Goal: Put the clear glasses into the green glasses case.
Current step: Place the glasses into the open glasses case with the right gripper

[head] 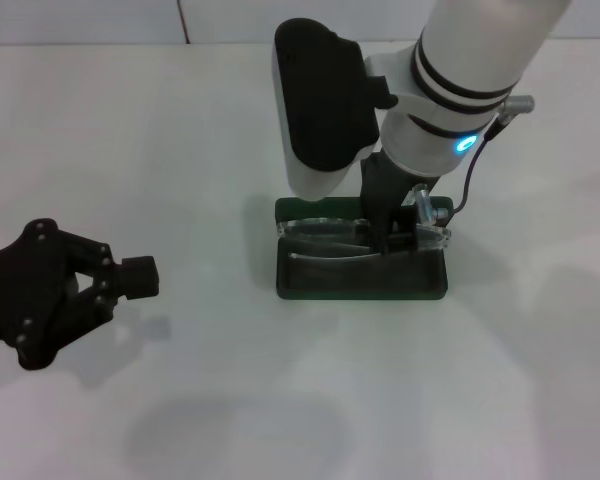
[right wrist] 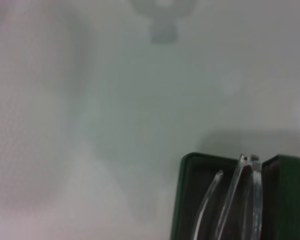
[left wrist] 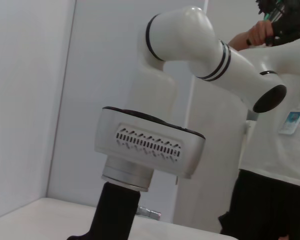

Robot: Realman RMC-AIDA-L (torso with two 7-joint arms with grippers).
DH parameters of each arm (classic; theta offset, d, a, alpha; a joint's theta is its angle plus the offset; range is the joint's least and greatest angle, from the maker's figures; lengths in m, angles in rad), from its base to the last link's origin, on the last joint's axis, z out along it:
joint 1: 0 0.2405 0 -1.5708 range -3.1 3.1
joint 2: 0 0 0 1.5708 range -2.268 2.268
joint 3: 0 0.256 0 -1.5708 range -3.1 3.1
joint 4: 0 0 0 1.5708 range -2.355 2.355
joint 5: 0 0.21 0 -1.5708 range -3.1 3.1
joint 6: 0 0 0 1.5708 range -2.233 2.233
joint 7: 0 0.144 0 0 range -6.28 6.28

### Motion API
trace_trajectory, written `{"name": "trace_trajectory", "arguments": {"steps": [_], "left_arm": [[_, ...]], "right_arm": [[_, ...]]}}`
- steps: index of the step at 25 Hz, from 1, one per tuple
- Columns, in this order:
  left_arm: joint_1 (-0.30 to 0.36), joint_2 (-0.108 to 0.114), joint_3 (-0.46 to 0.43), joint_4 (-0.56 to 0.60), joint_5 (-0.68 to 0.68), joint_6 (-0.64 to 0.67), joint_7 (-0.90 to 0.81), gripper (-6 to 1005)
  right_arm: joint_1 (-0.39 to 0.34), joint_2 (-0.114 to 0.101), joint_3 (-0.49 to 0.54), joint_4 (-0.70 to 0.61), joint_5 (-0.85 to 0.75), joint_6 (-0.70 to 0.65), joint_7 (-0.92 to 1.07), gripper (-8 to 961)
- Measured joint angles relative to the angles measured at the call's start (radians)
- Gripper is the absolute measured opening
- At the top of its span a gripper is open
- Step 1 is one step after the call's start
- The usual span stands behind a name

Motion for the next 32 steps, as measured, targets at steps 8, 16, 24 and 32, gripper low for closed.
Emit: {"name": "trace_trajectory", "arguments": {"steps": [8,16,24,32], "left_arm": [[0.005,-0.001,-0.044,0.0,0.012,-0.011,0.002,44],[0.01,-0.001,-0.045,0.0,0.016,-0.013,0.002,44],[0.005,-0.003,-0.043,0.0,0.082,-0.018,0.003,44],[0.016,0.008,-0.048,0.024,0.123,-0.022,0.013,44]], "right_arm": [[0.002,0.0,-0.056,0.001,-0.002,0.038,0.016,132],[0.001,0.0,-0.097,0.005,-0.008,0.054,0.04,135],[-0.001,0.0,-0.109,0.005,-0.019,0.065,0.051,138],[-0.014,0.0,-0.109,-0.002,-0.032,0.073,0.051,140]]}}
